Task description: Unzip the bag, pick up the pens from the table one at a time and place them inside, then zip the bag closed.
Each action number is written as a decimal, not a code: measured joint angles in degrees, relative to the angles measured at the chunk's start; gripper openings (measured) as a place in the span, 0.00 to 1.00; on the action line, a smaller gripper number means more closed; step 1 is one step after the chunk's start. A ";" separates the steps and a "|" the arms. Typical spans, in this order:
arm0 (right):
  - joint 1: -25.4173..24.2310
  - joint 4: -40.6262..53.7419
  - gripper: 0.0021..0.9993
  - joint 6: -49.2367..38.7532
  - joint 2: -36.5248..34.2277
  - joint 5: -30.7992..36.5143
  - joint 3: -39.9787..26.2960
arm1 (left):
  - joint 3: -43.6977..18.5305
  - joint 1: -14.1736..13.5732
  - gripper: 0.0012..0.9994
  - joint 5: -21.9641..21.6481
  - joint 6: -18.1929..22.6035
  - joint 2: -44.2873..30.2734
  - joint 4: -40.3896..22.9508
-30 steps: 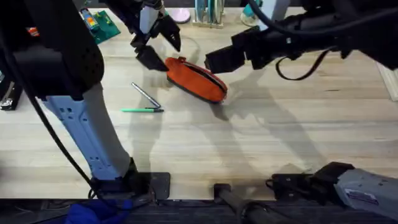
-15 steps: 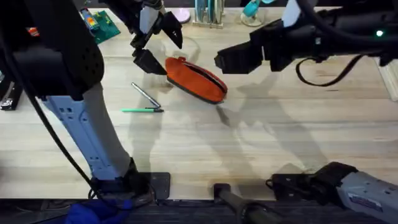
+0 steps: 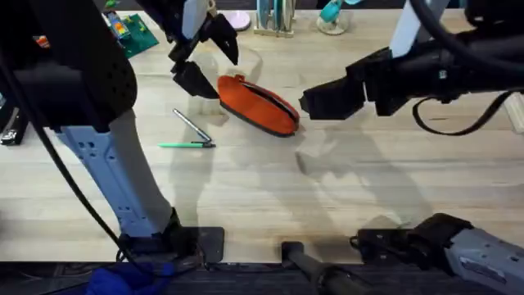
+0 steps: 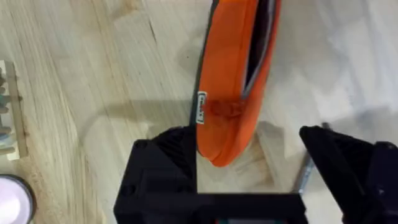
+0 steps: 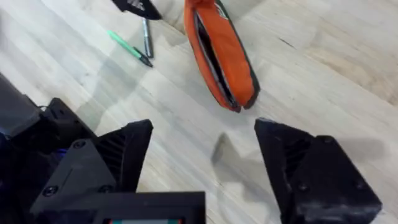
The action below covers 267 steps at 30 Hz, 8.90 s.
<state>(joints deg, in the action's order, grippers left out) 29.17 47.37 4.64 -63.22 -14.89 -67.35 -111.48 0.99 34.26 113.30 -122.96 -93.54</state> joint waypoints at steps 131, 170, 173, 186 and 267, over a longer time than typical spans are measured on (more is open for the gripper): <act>6.05 -1.68 0.03 -29.34 -38.82 2.42 -16.70 | 47.65 10.51 1.00 8.00 -58.32 57.35 16.88; 6.01 -5.07 0.83 -30.34 -44.04 2.00 -17.03 | 47.65 10.51 1.00 8.00 -58.91 57.33 15.78; 6.03 -4.96 0.99 -30.40 -44.04 2.00 -17.03 | 47.65 10.51 1.00 8.00 -58.91 57.35 15.78; 6.01 -4.97 1.00 -30.40 -44.04 2.00 -17.03 | 47.65 10.51 1.00 8.00 -58.91 57.33 15.78; -3.91 14.38 1.00 -28.63 -1.76 12.66 -5.60 | 47.65 10.51 1.00 -12.91 -105.81 57.33 22.41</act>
<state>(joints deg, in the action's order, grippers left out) 25.26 61.75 -23.98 -64.98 -2.22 -72.96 -63.83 11.51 21.35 7.49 -65.63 -71.13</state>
